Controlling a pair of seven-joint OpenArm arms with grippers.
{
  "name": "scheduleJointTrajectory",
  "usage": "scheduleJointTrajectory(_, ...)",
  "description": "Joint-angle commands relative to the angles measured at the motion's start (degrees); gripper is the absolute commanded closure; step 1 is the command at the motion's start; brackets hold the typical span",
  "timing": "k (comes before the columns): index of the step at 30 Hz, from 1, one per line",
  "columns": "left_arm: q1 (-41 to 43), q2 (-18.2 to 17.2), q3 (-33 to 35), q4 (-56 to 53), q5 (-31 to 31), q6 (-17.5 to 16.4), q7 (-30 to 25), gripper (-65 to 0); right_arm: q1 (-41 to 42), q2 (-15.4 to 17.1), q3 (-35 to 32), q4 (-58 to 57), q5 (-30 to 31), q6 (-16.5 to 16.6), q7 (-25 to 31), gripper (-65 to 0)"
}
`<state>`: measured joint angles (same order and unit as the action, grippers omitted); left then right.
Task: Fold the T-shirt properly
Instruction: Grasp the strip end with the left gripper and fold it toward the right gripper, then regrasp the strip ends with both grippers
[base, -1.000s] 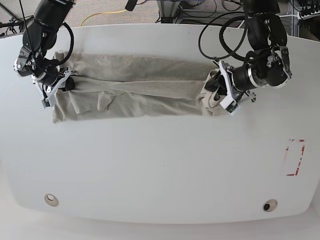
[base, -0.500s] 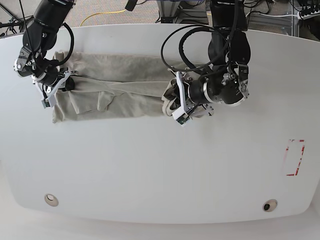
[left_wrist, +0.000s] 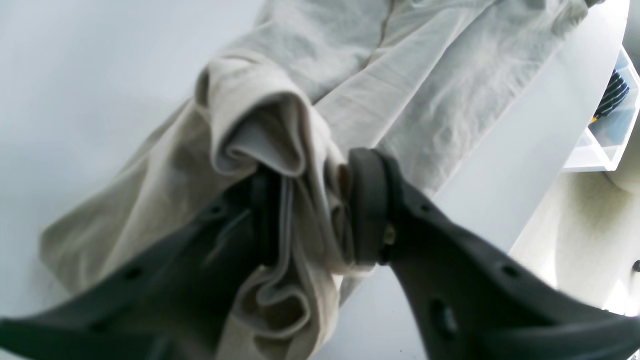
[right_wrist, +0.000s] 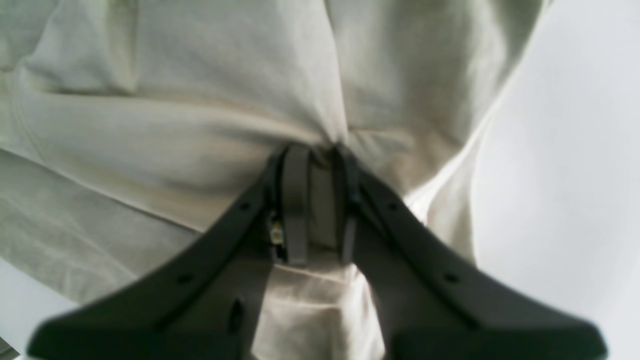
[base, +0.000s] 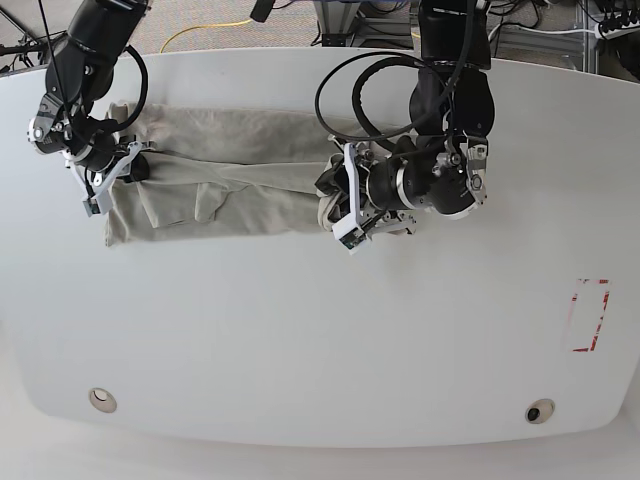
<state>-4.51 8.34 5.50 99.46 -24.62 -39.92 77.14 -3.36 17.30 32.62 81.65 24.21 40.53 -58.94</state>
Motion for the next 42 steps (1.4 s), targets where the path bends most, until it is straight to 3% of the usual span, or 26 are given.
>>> scheduleJointTrajectory(1, -1.6, 0.7, 2.0, 0.9, -1.5, -0.1, -1.1, -37.4, 0.1, 0.8, 0.0, 0.2, -2.3, -0.5, -2.0, -7.8)
scheduleJointTrajectory(3, -1.6, 0.7, 2.7, 1.2, -1.9, -0.1, -1.1, -40.4, 0.1, 0.8, 0.0, 0.2, -2.3, -0.5, -2.1, -7.9)
scheduleJointTrajectory(8, -2.9, 0.7, 5.4, 3.8, -11.6, -0.1, -1.1, -40.7, 0.1, 0.8, 0.0, 0.2, -2.3, -0.5, -2.1, -7.9)
scheduleJointTrajectory(14, -3.4, 0.7, -4.9, 5.9, -11.1, -0.1, 0.4, -40.7, 0.1, 0.8, -0.1, 0.2, -2.3, -0.5, -2.2, -7.9)
scheduleJointTrajectory(19, -2.0, -5.1, -8.4, 6.0, -10.3, -0.1, 0.2, -39.3, -0.1, -0.5, 0.0, 4.5, -2.2, -0.5, -2.3, -7.9)
scheduleJointTrajectory(27, 2.0, -10.8, -10.0, 1.3, -8.4, -0.1, -5.8, -26.8, 0.8, -1.8, 0.0, 18.2, -2.2, -0.5, -8.9, -9.4)
scheduleJointTrajectory(29, 2.4, -11.2, -9.9, -1.2, -8.4, -0.1, -7.0, -26.4, 1.9, -3.0, 0.2, 20.5, -2.1, -0.5, -11.0, -14.7)
scheduleJointTrajectory(34, 2.4, -11.3, -9.9, -9.1, -8.4, -0.1, -8.4, -26.4, 4.9, -3.9, 1.2, 26.2, -2.1, -0.5, -17.6, -46.9)
scheduleJointTrajectory(36, 2.4, -11.3, -9.9, -11.1, -8.4, -0.1, -9.2, -26.4, 5.5, -3.9, 3.5, 26.5, 0.0, -0.5, -18.6, -55.3)
scheduleJointTrajectory(38, 2.4, -11.3, -9.9, -12.6, -8.4, -0.1, -10.7, -26.4, 7.0, -3.5, 7.9, 24.1, 5.4, -0.5, -20.6, -61.4)
scheduleJointTrajectory(40, 2.4, -11.4, -9.9, -13.4, -8.4, -0.1, -11.7, -26.4, 8.5, -3.1, 11.7, 20.6, 10.2, -0.5, -21.1, -62.6)
scheduleJointTrajectory(42, 2.4, -12.3, -9.9, -13.8, -8.4, -0.1, -12.0, -26.4, 9.6, -0.4, 16.7, 14.9, 16.5, -0.5, -21.1, -62.6)
